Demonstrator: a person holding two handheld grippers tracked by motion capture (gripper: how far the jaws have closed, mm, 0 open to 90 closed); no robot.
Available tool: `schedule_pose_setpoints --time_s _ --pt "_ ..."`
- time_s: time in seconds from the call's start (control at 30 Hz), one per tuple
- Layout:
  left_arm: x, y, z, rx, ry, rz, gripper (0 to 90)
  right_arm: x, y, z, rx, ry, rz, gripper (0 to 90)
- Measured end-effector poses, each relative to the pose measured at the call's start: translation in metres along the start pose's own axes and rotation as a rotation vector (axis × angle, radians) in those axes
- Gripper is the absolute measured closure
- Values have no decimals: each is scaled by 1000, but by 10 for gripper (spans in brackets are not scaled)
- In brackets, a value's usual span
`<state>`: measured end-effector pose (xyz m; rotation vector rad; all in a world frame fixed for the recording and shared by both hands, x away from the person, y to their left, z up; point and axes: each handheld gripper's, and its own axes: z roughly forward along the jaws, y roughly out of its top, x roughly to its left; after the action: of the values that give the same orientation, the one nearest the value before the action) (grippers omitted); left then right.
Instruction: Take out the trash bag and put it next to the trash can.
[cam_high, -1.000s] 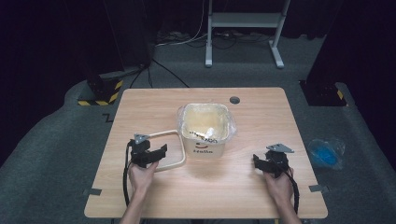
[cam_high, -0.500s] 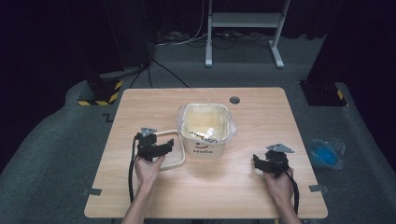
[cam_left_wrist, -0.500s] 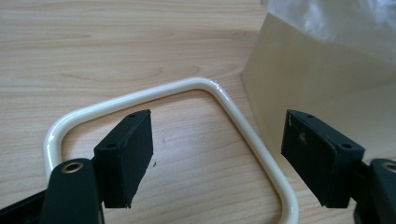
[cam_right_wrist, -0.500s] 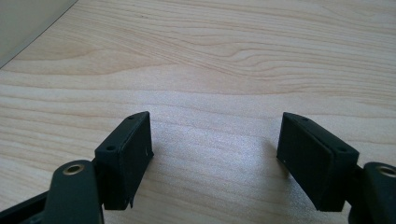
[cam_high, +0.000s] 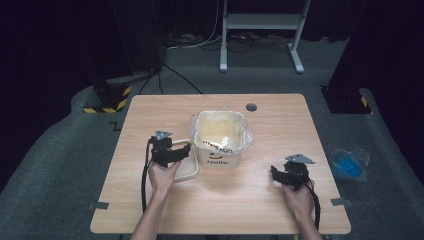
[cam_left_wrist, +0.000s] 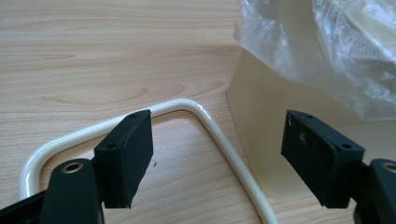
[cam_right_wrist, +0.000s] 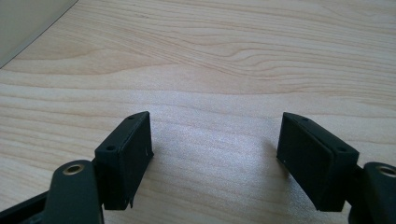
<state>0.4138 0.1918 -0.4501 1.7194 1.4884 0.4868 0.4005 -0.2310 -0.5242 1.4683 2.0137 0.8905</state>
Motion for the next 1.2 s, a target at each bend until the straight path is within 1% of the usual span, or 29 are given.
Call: schedule_pose_setpoints --time_s 0.07,0.2,0.33,0.57,0.67,0.7,0.83,0.93,1.03,1.1,1.13,1.2 --pt "0 -1 2 11 7 10 251 0 0 0 0 0 0 261" --pt "0 0 5 12 -2 -3 250 0 0 0 0 -1 0 261" --pt "-2 2 6 16 -3 3 250 0 0 0 0 0 0 261" --pt "-8 11 1 -6 -6 12 251 0 0 0 0 0 -1 260" --pt "-6 13 1 -15 -14 -5 255 0 0 0 0 1 -1 261" --pt "-6 13 1 -11 -14 -3 255 0 0 0 0 0 -1 261" --pt "-4 14 -2 -29 -31 -32 258 0 0 0 0 1 -1 260" --pt "-5 17 -5 -28 -27 -24 259 0 0 0 0 0 -1 261" --pt "-6 21 -7 -39 -28 -25 259 0 0 0 0 1 -1 260" --pt "-8 24 -9 -40 -18 -7 259 0 0 0 0 0 -1 260" --pt "-9 25 -10 -47 -17 -7 259 0 0 0 0 1 -1 260" --pt "-9 27 -11 -43 -12 1 260 0 0 0 0 1 -1 260"
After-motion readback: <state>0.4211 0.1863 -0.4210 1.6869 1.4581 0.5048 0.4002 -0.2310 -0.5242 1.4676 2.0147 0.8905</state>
